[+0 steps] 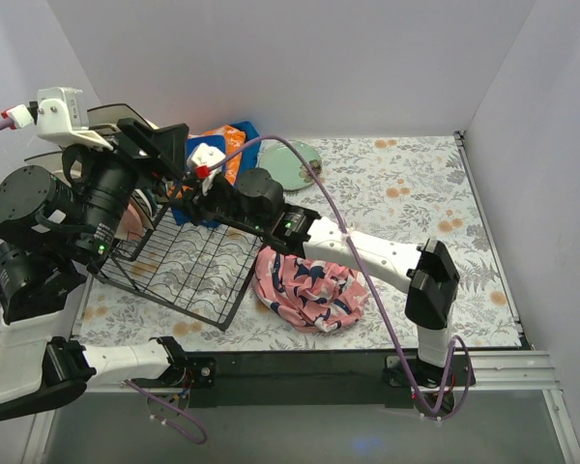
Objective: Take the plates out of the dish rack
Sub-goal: Place the plate at the center of the board, then unload the plate from the dish rack.
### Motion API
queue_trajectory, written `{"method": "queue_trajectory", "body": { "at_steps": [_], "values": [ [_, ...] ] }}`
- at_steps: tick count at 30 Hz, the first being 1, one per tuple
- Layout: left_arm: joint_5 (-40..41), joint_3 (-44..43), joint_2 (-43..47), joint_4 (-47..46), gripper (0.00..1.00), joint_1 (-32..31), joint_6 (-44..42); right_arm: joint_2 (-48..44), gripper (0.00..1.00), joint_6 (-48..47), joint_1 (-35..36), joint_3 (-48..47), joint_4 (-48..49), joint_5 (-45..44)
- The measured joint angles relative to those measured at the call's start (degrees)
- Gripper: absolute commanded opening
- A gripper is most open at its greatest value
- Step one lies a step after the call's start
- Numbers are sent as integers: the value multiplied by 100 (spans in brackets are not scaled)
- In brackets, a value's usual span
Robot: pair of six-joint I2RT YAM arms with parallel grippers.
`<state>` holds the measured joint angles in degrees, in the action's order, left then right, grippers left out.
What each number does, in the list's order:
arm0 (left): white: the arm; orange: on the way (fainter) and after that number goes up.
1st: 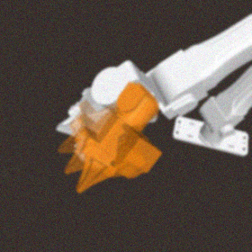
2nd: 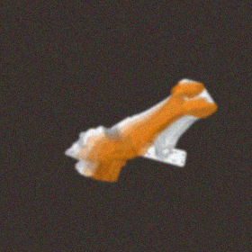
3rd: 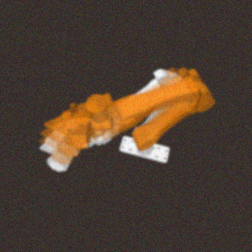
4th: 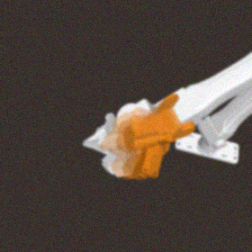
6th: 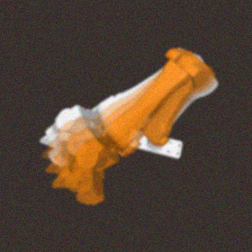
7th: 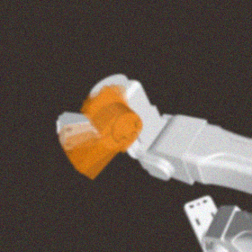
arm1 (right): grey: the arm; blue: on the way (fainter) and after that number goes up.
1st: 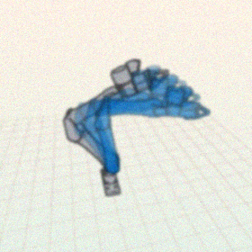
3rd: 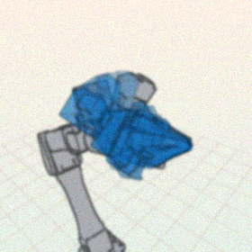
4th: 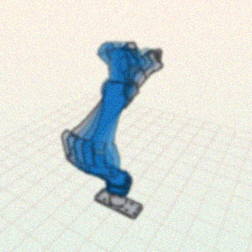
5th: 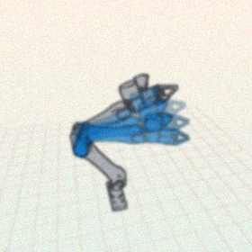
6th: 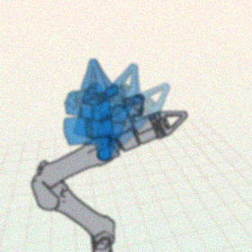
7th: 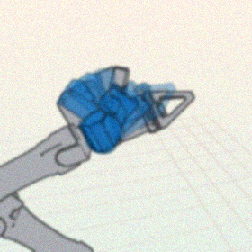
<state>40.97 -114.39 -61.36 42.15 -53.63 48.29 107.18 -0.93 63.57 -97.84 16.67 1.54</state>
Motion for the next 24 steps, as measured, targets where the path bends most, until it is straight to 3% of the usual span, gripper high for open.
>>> {"method": "queue_trajectory", "body": {
  "at_steps": [7,24],
  "values": [
    [-531,39,144,332,73,2,20,455,52,-293,605,-772,103,-409],
    [-1235,39,715,343,73,0,55,1512,49,-13,695,-1952,72,-437]
  ]
}}
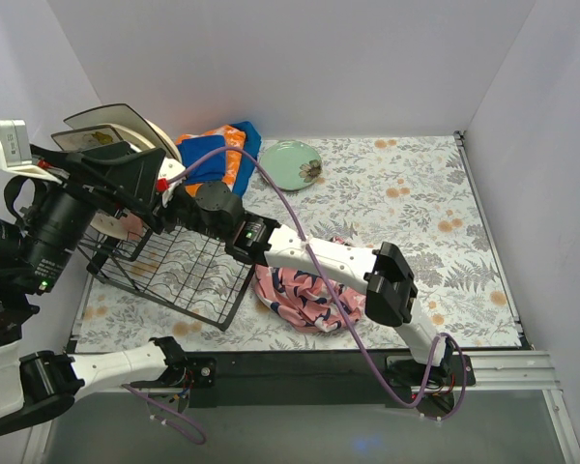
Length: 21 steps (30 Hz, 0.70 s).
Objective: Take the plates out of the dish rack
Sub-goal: Unload the plate from the dish rack.
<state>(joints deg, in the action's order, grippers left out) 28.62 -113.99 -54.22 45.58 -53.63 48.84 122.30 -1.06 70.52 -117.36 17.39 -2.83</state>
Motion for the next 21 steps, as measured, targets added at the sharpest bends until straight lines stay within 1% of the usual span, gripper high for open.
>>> {"method": "queue_trajectory", "body": {
  "at_steps": [11,21],
  "values": [
    [-299,-35,70,28,73,2,72,87,48,20,59,-142,-7,-28],
    [-385,114,236,26,73,0,114,120,48,-297,339,-275,-11,-326]
  ]
}}
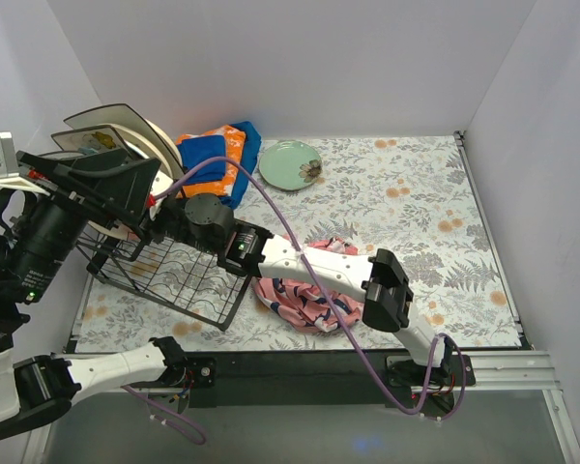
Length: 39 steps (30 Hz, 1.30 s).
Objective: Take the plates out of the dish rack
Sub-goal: Unload the plate from the dish rack.
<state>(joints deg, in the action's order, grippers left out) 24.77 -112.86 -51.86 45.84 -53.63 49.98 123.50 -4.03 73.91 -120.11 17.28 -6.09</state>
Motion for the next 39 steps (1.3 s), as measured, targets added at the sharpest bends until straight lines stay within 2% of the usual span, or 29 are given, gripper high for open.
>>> {"method": "queue_trajectory", "body": {
  "at_steps": [17,26,39],
  "values": [
    [-44,208,48,-55,73,0,42,560,49,-540,9,-315,22,-310],
    [-44,323,70,-114,73,2,39,898,48,-675,15,-826,79,-280],
    [-44,435,94,-138,73,0,37,1126,47,-745,35,-1034,245,-232]
  ]
}}
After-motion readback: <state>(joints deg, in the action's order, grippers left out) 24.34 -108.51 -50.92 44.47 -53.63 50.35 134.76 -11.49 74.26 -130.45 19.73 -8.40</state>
